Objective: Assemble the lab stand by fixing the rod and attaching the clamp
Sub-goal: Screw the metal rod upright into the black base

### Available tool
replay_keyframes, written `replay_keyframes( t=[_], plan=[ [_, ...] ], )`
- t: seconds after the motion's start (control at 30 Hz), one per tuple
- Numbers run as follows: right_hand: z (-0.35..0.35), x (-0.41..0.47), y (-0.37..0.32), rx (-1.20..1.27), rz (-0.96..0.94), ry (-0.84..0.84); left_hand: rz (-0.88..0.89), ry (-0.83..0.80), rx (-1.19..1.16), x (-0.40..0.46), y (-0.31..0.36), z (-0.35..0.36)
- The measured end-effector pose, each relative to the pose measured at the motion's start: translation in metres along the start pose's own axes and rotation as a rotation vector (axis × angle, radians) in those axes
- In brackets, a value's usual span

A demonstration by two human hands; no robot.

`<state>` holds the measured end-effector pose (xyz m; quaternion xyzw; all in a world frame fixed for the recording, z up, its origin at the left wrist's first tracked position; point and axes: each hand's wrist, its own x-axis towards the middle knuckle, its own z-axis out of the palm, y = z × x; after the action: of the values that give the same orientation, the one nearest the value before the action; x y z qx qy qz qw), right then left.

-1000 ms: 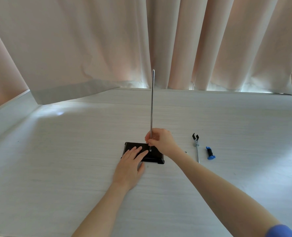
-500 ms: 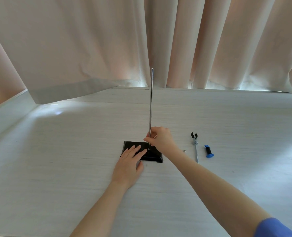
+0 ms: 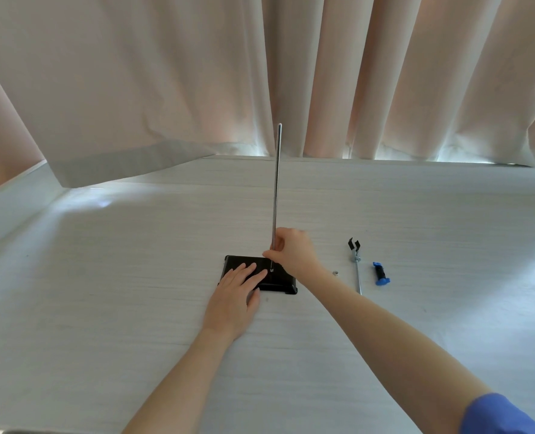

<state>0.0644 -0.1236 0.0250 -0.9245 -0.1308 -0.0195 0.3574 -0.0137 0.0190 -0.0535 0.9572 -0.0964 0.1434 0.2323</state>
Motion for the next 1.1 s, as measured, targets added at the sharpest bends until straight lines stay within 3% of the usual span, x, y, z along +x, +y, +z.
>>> replay_keyframes(
  t=[0.27, 0.7, 0.93, 1.1],
  plan=[
    [-0.001, -0.006, 0.000, 0.203, -0.032, -0.133, -0.008, -0.004, -0.022, 0.001, 0.002, -0.002],
    [0.002, 0.000, 0.004, -0.040, -0.033, -0.027, 0.005, 0.020, -0.009, 0.001, 0.003, -0.002],
    [-0.007, -0.004, 0.005, 0.172, -0.058, -0.162, -0.007, 0.006, -0.006, 0.001, 0.003, -0.002],
    [-0.005, 0.000, 0.005, 0.047, -0.055, -0.078, -0.018, -0.010, -0.013, 0.000, 0.003, -0.002]
  ],
)
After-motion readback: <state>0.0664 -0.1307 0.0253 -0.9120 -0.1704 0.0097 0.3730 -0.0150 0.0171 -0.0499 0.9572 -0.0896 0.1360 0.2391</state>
